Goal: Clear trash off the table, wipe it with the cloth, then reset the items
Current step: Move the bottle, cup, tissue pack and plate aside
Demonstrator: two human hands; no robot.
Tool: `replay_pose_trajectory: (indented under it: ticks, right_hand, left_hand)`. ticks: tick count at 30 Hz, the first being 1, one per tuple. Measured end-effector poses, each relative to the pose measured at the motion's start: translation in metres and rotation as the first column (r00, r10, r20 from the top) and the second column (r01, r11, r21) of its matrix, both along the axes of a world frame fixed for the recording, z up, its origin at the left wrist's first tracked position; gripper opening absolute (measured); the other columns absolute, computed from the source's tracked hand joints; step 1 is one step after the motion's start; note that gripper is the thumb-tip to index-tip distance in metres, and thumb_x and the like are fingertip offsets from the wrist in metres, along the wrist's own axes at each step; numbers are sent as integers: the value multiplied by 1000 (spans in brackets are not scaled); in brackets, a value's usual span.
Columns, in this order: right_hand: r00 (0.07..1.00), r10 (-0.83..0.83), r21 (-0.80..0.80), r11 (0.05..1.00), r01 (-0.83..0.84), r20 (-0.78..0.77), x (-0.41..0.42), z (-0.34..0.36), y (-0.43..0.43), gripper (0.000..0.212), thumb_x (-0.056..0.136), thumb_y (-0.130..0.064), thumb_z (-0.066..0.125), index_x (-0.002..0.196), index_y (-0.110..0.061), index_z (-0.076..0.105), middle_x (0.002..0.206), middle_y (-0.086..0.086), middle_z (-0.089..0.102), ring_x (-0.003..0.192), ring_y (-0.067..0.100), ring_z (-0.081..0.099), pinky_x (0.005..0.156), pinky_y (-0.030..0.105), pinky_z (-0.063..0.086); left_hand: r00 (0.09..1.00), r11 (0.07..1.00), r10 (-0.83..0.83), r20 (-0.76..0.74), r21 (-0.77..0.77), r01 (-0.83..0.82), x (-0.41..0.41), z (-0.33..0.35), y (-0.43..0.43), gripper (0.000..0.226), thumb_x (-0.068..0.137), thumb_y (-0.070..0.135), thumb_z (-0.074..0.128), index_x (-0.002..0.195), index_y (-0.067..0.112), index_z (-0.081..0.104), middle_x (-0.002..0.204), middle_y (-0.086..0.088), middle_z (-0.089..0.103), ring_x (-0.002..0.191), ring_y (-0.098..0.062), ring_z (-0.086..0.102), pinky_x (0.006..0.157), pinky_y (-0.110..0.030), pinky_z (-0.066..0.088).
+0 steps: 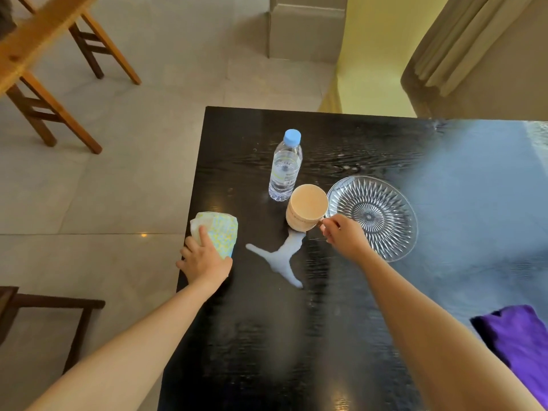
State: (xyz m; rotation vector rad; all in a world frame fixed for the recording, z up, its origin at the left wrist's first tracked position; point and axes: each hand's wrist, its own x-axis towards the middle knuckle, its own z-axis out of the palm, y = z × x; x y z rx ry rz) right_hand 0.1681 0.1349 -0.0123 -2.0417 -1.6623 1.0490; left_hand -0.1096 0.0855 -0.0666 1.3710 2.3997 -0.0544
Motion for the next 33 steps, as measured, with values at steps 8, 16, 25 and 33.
replay_pose_trajectory:
  ticks: [8, 16, 25, 33]
  right_hand:
    - [998, -33, 41, 999, 35, -45, 10, 17, 7, 34, 94, -22, 45, 65, -10, 55, 58, -3, 59, 50, 10, 55, 52, 14, 43]
    - [999, -29, 109, 994, 27, 24, 29, 33, -1, 34, 93, -25, 47, 63, -14, 56, 58, -4, 59, 52, 10, 55, 54, 18, 40]
    - [998, -52, 172, 984, 46, 31, 54, 59, -38, 36, 94, -22, 45, 61, -12, 54, 54, -8, 55, 48, 4, 51, 50, 13, 38]
    - [990, -141, 200, 970, 139, -6, 118, 74, -90, 36, 96, -25, 46, 63, -14, 54, 56, -8, 56, 50, 3, 51, 49, 8, 40]
  left_hand:
    - [996, 998, -59, 65, 41, 56, 12, 11, 9, 94, 71, 41, 71, 140, 24, 9, 132, -18, 33, 116, -36, 39, 90, -48, 38]
    - [984, 992, -117, 131, 71, 109, 26, 33, 14, 91, 73, 43, 69, 141, 21, 14, 135, -17, 32, 119, -37, 38, 93, -49, 36]
    - [964, 975, -217, 155, 78, 207, 60, 58, 3, 90, 75, 45, 69, 142, 20, 13, 139, -18, 30, 123, -36, 37, 98, -49, 36]
    - [921, 938, -339, 194, 144, 315, 129, 80, -17, 88, 74, 45, 69, 142, 21, 18, 137, -14, 33, 123, -36, 37, 98, -53, 34]
